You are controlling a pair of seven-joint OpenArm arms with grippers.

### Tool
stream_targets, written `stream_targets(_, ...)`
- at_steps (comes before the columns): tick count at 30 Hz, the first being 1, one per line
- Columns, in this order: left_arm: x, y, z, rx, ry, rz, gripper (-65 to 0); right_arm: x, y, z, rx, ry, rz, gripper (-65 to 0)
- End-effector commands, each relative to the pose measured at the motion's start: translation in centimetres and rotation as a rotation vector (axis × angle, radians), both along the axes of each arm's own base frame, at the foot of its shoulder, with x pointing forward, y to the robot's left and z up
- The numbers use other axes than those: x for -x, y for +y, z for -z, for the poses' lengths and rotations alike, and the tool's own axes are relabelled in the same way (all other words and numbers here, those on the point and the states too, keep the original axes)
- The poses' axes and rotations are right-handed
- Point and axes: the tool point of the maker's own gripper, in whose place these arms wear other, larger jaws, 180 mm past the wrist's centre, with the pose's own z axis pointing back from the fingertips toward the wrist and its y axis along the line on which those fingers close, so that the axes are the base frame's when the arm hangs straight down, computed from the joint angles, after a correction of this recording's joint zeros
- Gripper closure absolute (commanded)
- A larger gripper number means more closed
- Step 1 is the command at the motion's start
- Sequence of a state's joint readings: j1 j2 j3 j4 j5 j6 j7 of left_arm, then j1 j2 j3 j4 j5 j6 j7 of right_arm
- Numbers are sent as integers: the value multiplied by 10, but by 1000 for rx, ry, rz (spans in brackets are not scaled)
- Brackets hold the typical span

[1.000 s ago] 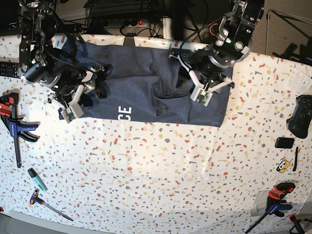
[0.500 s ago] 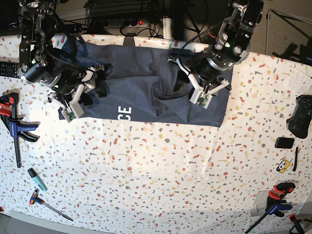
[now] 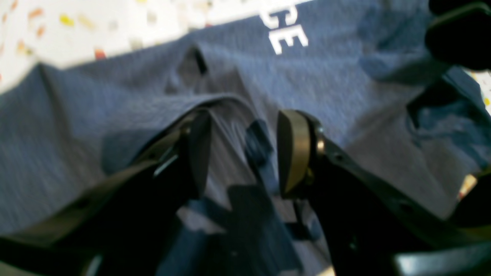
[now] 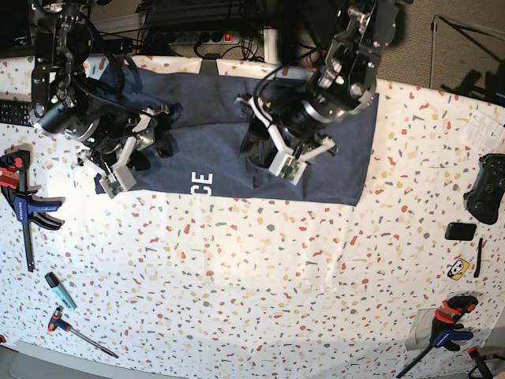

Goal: Fold the T-shirt properly
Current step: 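Press and smooth the folded layers with the left gripper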

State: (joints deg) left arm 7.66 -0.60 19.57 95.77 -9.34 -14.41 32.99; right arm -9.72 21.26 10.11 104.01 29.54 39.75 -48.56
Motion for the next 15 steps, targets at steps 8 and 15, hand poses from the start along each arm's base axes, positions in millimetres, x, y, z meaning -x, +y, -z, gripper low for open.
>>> stream_targets(8, -28, -1, 4, -25, -19, 4, -273, -5, -1, -11, 4, -31, -10, -298)
stream_targets(15, -47, -6, 5, 3, -44, -9, -273, -5, -1, -11, 5, -30, -10, -298)
